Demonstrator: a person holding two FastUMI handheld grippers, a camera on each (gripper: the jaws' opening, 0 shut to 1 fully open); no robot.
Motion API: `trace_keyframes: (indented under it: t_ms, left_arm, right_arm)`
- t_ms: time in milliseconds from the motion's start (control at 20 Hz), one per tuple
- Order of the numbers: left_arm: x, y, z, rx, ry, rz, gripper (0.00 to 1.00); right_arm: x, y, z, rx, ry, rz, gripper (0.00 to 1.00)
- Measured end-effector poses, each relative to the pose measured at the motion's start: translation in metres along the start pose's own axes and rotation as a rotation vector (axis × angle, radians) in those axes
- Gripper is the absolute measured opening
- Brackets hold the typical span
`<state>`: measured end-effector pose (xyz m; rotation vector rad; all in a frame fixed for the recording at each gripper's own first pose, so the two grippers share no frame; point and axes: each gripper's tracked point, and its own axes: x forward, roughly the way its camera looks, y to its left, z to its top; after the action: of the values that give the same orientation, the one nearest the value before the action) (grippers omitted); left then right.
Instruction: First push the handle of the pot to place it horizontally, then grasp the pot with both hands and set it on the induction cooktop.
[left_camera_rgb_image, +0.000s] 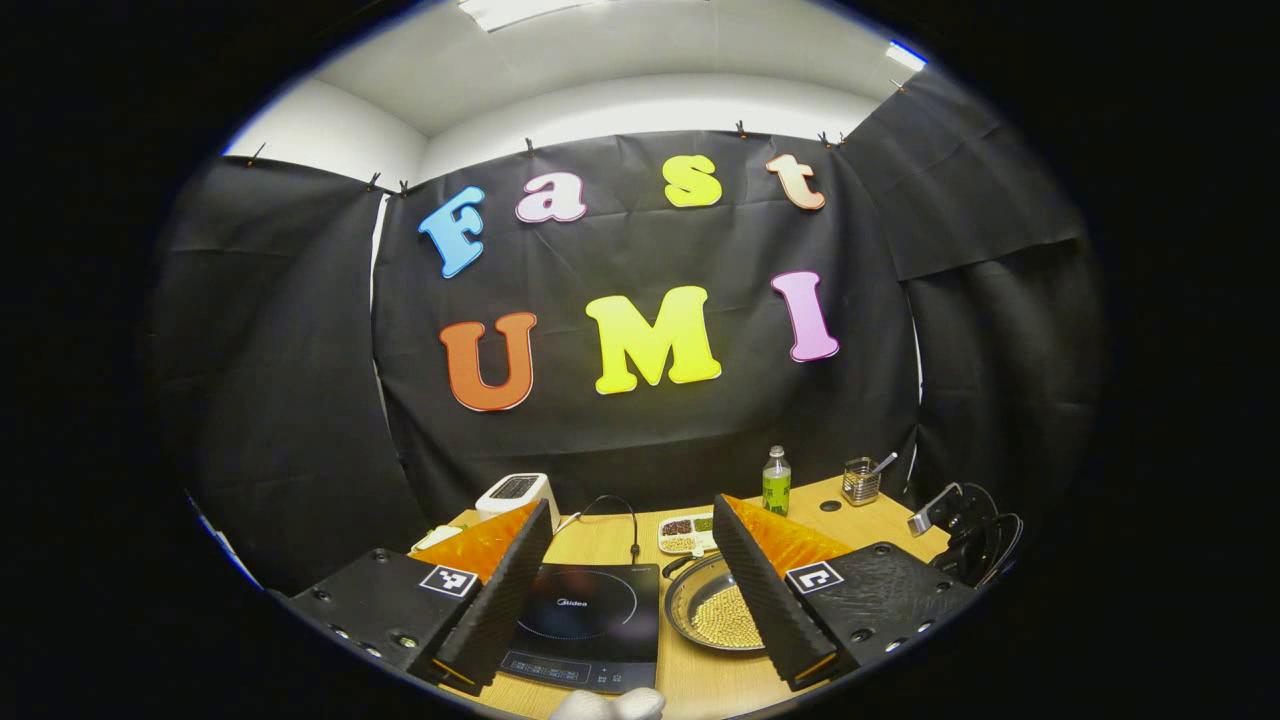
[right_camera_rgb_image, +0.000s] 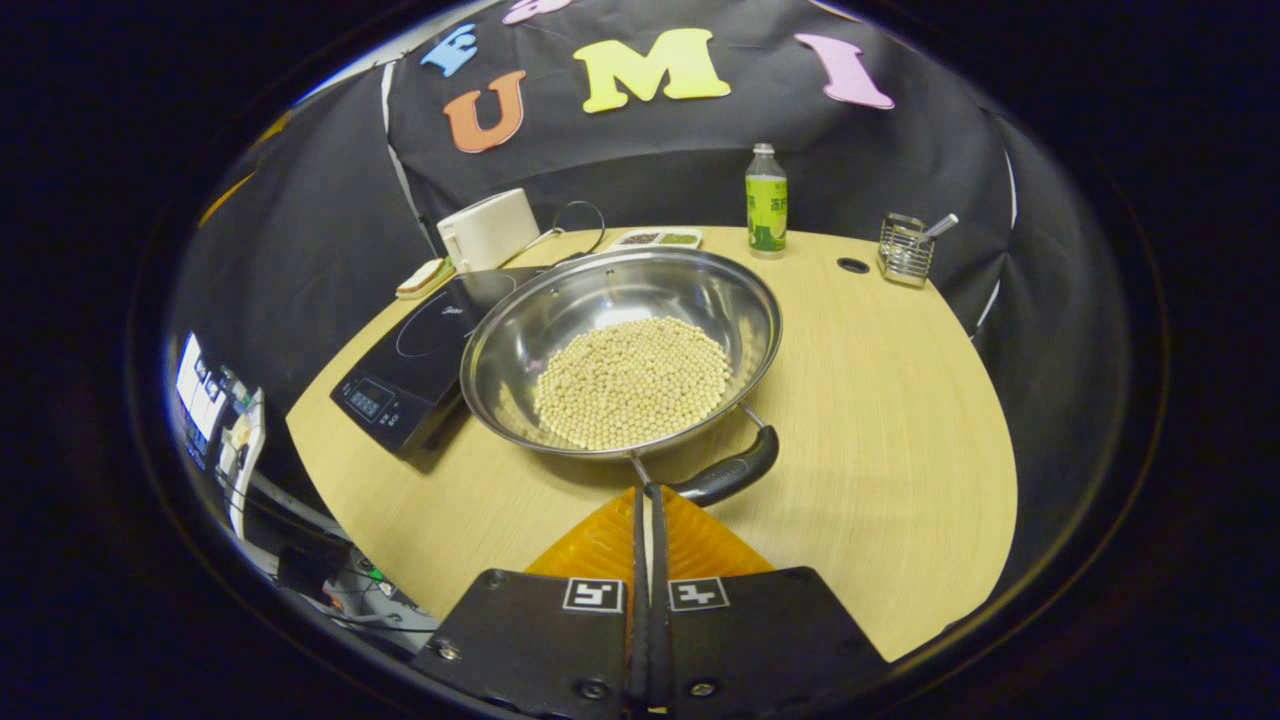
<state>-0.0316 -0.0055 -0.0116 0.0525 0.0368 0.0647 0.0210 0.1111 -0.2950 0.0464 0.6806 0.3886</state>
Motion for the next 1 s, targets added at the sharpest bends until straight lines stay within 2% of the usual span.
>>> trace_keyframes:
  t_ms: [700,1000]
  left_arm:
    - [0.001,0.003,-0.004,0.008,0.010,0.025,0.96]
    - [0.003,0.004,-0.005,0.009,0.015,0.045,0.96]
  right_arm:
    - [0.002,-0.036,0.006,0.060,-0.004,-0.060,0.04]
    - [0.004,-0.036,0.009,0.056,-0.002,-0.043,0.04]
